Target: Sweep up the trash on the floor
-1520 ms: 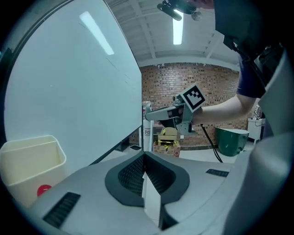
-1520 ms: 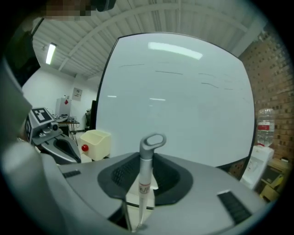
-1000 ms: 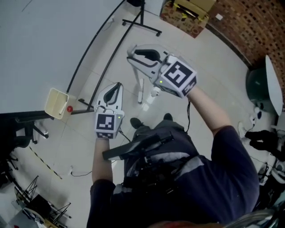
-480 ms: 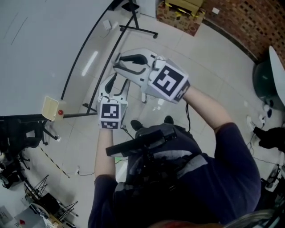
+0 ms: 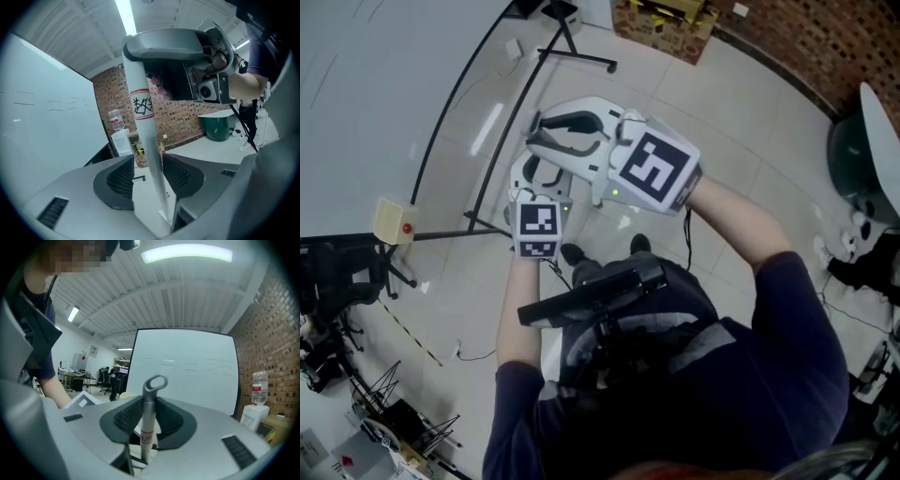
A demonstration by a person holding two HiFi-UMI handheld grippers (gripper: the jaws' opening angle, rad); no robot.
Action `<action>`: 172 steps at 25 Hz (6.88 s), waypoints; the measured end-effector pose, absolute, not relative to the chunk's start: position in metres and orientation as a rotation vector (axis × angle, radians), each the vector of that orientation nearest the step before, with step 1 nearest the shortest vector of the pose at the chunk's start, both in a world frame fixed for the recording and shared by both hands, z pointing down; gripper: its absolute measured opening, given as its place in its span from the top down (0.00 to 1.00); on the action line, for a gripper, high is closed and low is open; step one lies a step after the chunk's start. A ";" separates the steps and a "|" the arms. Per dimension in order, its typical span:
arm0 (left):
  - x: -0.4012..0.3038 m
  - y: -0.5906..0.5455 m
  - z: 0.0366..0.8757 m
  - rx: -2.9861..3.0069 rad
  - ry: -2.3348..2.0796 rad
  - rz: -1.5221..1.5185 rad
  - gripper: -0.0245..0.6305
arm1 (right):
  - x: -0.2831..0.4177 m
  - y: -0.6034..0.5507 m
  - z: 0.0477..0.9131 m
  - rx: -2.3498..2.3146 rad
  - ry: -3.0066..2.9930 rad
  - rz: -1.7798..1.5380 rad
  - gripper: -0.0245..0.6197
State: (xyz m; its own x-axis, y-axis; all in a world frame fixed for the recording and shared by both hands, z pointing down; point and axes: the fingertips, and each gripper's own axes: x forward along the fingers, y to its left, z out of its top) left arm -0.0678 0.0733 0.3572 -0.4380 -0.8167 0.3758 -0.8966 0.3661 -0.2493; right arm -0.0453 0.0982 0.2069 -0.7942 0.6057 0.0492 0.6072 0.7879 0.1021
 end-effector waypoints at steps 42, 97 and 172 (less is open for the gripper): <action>0.032 0.163 0.384 2.484 -1.411 0.482 0.83 | -0.002 0.190 0.239 -0.747 -2.886 -0.155 0.75; -0.019 0.125 0.543 2.357 -1.328 0.604 0.84 | -0.038 0.102 0.411 0.544 -2.725 0.600 0.76; -0.005 -0.171 0.689 2.329 -1.195 0.966 0.83 | -0.026 -0.221 0.566 0.805 -2.638 0.487 0.77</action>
State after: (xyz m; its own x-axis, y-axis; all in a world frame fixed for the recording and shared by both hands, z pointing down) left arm -0.0054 -0.1709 0.6888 0.4119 -0.5740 0.7077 -0.8122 -0.5833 -0.0004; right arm -0.0261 -0.2213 0.5665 -0.7822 -0.4675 0.4119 -0.5837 0.7810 -0.2220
